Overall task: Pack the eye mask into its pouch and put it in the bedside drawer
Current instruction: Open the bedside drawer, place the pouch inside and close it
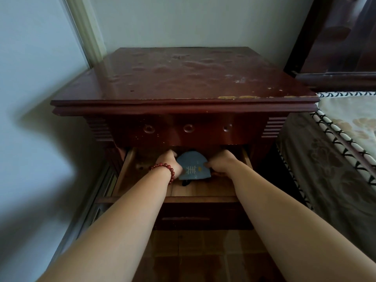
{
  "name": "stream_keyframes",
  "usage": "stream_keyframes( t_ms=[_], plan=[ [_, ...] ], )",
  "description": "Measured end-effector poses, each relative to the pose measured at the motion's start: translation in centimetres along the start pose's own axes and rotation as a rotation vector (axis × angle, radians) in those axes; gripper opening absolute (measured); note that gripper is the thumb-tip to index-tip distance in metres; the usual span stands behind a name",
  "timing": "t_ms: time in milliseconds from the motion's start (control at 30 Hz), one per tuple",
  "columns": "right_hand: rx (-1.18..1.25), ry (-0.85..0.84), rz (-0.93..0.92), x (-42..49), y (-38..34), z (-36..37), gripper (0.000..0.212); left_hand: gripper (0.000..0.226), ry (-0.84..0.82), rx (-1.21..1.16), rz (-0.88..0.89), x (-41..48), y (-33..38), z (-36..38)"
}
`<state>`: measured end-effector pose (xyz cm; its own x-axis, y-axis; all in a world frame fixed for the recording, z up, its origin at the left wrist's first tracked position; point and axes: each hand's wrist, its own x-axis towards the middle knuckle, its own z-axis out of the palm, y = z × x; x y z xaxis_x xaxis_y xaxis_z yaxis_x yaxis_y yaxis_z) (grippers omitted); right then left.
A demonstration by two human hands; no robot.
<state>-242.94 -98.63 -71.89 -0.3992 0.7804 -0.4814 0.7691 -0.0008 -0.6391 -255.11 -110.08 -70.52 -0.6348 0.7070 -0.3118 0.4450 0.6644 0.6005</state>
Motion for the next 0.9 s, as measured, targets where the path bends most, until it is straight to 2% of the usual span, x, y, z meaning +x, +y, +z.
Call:
stream_keyframes(
  t_ms=[100, 200, 333, 400, 500, 600, 733, 833, 900],
  plan=[
    [-0.190, 0.018, -0.020, -0.40, 0.10, 0.16, 0.024, 0.054, 0.001, 0.075, 0.035, 0.09, -0.30, 0.14],
    [-0.185, 0.059, -0.009, -0.52, 0.36, 0.00, 0.025, 0.047, -0.004, 0.146, 0.039, 0.12, -0.39, 0.27],
    [-0.170, 0.045, 0.031, -0.83, 0.40, -0.17, 0.025, 0.044, -0.004, 0.248, -0.089, -0.13, -0.57, 0.09],
    [-0.191, 0.033, 0.039, -0.83, 0.35, -0.20, 0.023, 0.045, -0.058, 0.234, -0.118, -0.08, -0.65, 0.10],
    [-0.187, -0.004, 0.037, -0.80, 0.24, -0.13, 0.020, 0.034, -0.142, 0.112, -0.115, 0.06, -0.70, 0.21],
    [-0.145, -0.038, 0.025, -0.62, 0.13, -0.03, 0.020, 0.027, -0.099, 0.073, -0.091, 0.28, -0.80, 0.24],
    [-0.229, -0.114, -0.004, -0.65, -0.34, 0.11, 0.024, 0.027, -0.069, 0.111, -0.076, 0.09, -0.76, 0.04],
    [-0.261, -0.089, -0.033, -0.81, -0.35, 0.17, 0.028, 0.024, -0.095, 0.120, -0.095, 0.08, -0.78, -0.06],
    [-0.190, -0.054, -0.078, -0.71, -0.13, 0.26, 0.037, 0.023, -0.096, 0.116, -0.102, 0.14, -0.77, -0.08]
  ],
)
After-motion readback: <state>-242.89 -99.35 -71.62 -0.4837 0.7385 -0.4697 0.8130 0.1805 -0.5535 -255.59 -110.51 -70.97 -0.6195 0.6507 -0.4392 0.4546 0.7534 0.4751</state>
